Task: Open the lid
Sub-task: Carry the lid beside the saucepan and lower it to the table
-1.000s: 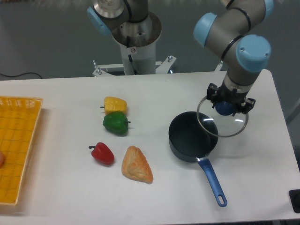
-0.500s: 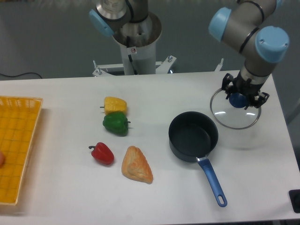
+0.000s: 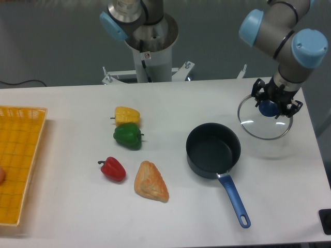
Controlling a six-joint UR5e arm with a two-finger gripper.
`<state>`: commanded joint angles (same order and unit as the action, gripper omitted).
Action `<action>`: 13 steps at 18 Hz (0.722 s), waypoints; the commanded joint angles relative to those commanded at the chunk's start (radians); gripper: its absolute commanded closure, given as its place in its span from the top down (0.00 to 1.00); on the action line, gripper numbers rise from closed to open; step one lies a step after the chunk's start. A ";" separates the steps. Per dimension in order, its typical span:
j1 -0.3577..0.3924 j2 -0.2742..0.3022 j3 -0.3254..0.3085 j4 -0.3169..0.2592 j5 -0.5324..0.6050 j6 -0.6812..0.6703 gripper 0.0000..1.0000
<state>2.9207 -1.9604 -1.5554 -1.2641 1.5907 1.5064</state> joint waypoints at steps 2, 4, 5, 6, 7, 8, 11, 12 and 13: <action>0.002 -0.017 -0.005 0.037 0.000 0.000 0.37; 0.000 -0.031 -0.011 0.067 0.000 0.000 0.37; 0.000 -0.037 -0.012 0.077 0.000 0.000 0.37; 0.002 -0.040 -0.012 0.078 0.000 0.000 0.37; 0.002 -0.043 -0.012 0.080 0.000 -0.002 0.37; 0.002 -0.048 -0.018 0.087 0.000 -0.002 0.37; 0.002 -0.055 -0.025 0.092 0.002 -0.003 0.37; 0.002 -0.057 -0.026 0.092 0.002 -0.003 0.37; 0.002 -0.058 -0.028 0.092 0.002 -0.003 0.37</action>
<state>2.9222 -2.0187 -1.5831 -1.1720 1.5923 1.5033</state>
